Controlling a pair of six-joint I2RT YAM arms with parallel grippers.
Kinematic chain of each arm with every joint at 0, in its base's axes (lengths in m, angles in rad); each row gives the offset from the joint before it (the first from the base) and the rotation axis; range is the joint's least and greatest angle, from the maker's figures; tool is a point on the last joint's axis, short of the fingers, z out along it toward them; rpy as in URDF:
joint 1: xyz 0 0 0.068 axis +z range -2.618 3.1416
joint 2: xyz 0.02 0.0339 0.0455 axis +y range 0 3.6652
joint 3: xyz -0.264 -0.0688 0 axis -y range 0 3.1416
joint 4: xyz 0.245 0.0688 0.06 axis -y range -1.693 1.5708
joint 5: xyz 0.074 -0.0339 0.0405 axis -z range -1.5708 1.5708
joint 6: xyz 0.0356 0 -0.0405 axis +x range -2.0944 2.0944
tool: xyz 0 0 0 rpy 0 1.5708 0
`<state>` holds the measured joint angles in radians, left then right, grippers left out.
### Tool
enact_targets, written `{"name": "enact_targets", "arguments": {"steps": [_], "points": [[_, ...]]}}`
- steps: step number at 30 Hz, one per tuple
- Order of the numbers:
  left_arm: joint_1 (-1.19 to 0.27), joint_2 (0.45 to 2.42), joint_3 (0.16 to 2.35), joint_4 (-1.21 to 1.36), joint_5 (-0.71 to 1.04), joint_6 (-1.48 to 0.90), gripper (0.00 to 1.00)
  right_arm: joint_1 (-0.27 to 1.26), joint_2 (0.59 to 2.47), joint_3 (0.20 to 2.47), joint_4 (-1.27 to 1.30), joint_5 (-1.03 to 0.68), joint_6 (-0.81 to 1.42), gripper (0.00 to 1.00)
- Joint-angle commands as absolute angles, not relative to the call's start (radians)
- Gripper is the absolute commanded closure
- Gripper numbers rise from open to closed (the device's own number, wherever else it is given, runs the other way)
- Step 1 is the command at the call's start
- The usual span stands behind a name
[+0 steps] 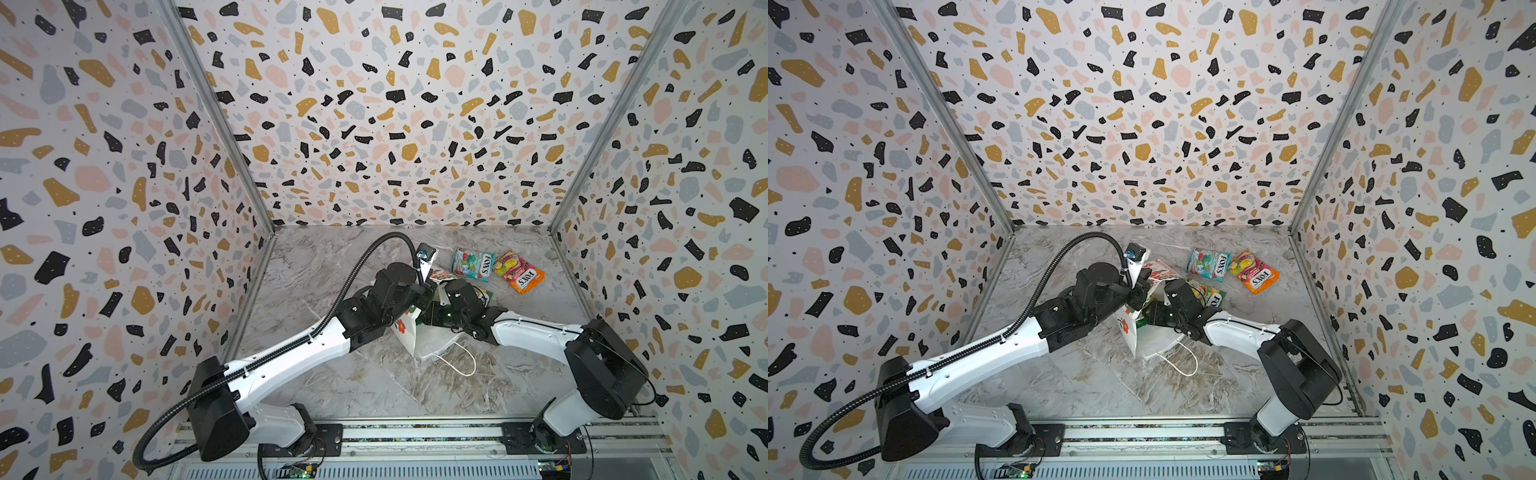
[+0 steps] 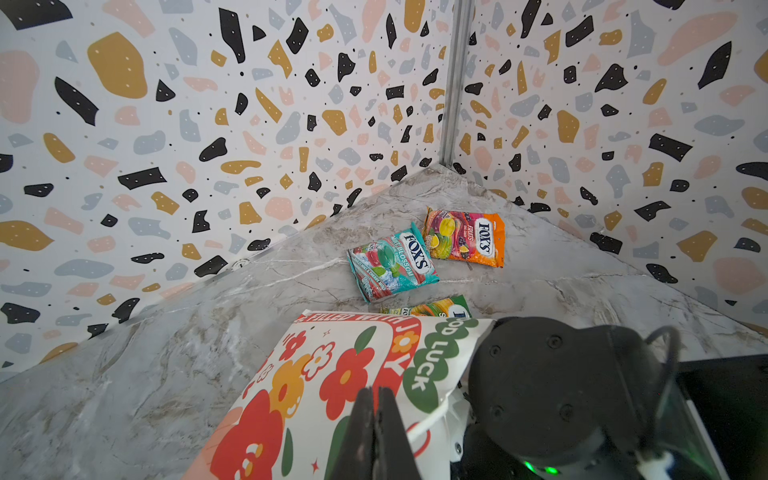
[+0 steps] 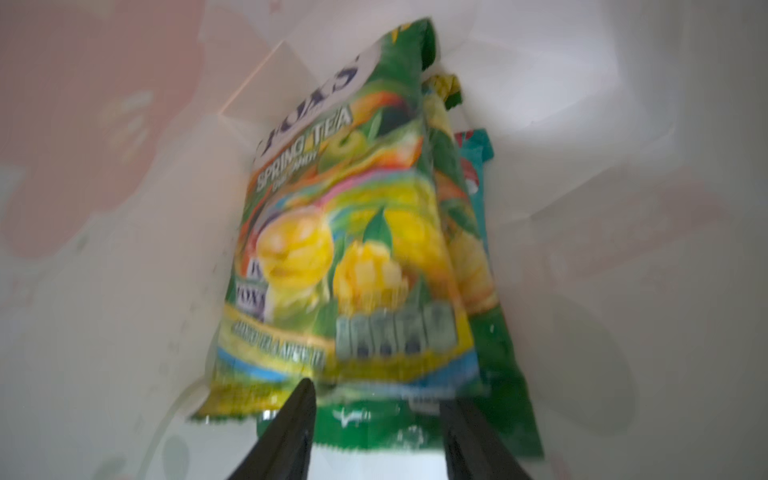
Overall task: Take the snacks out of the paper bag
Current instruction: 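Grasp the second green Spring Tea pack inside the bag with the right gripper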
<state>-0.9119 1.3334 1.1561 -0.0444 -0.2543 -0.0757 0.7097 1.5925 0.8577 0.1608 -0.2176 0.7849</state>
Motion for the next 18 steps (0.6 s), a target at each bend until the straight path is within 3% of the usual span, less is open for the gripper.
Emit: {"name": "enact_targets", "arguments": {"steps": [1,13,18], "points": [[-0.91,1.32,1.147,-0.001,-0.282,-0.087,1.0,0.701,1.615,0.916,0.192,-0.226,0.804,0.5],[-0.91,1.323,1.142,0.0,-0.326,-0.089,1.0,0.696,1.73,1.003,0.251,-0.294,0.836,0.5],[-0.911,1.33,1.139,-0.003,-0.357,-0.095,1.0,0.695,1.773,1.016,0.332,-0.312,0.883,0.56]]}}
